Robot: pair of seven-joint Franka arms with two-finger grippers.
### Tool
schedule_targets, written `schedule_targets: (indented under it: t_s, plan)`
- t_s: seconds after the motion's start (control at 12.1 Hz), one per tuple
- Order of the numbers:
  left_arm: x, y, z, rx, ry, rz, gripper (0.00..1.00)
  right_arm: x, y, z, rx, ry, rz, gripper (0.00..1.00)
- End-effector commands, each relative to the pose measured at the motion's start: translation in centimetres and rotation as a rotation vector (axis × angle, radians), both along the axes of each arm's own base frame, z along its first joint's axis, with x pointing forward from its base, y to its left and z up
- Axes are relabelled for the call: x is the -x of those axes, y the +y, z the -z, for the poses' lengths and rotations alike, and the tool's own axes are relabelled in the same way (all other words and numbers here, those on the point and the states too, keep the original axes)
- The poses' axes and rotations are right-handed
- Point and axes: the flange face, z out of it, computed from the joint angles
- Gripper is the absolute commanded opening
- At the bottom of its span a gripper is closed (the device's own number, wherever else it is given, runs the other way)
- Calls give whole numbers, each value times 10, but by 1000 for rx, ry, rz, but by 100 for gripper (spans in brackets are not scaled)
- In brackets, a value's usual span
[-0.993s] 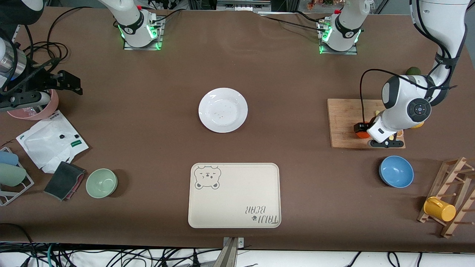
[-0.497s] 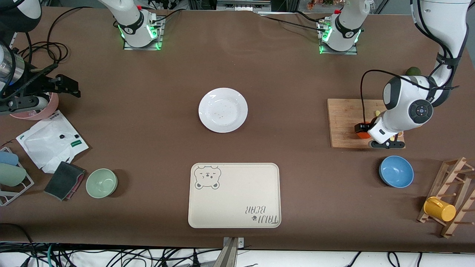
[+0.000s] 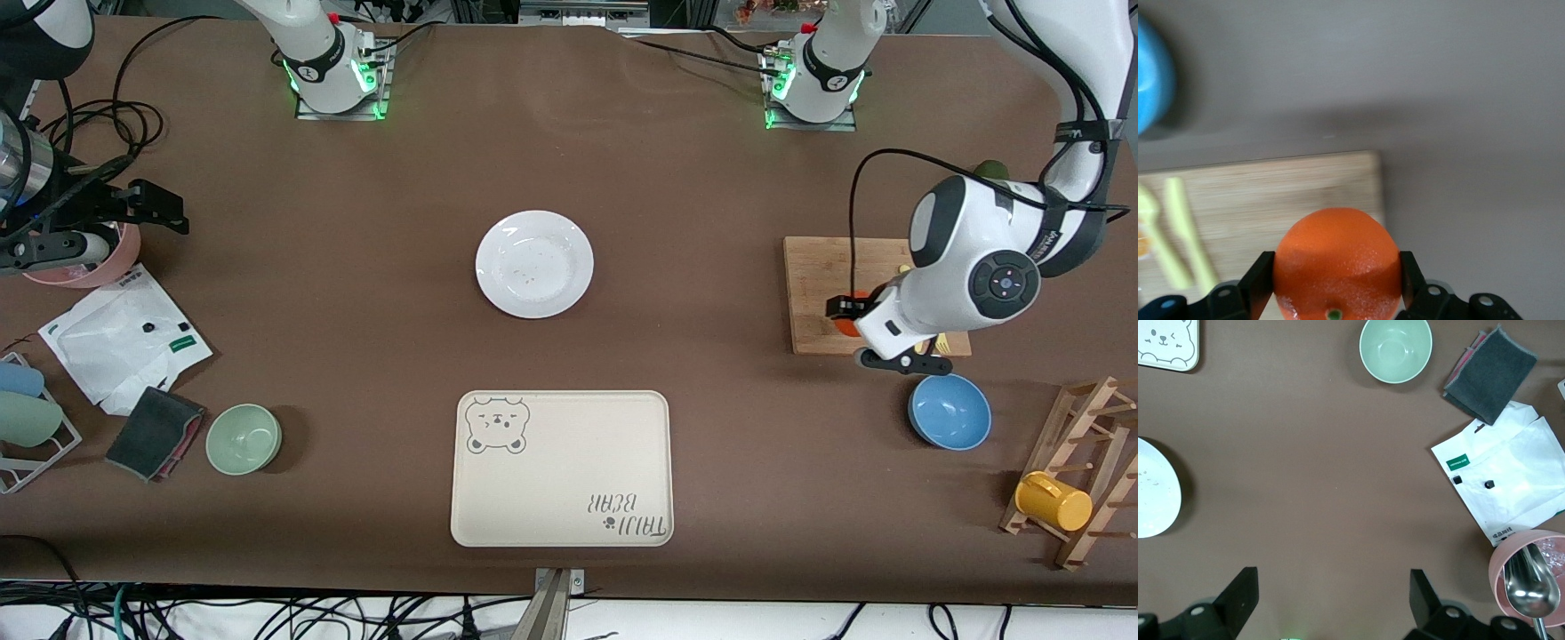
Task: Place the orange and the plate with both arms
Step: 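Lift the orange with the left gripper and carry it over the plate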
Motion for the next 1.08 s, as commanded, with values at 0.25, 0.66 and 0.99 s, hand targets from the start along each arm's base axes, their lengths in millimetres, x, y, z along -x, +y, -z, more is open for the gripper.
schedule_targets:
  t_s: [0.25, 0.66, 0.99]
  plan:
    - [15, -168, -24, 73, 30, -236, 34, 0, -3, -11, -6, 8, 1, 100]
    - [58, -310, -8, 110, 90, -285, 34, -7, -1, -8, -27, -22, 22, 100]
    - [122, -413, 41, 100, 71, -356, 34, -8, -8, -5, -26, -16, 33, 100]
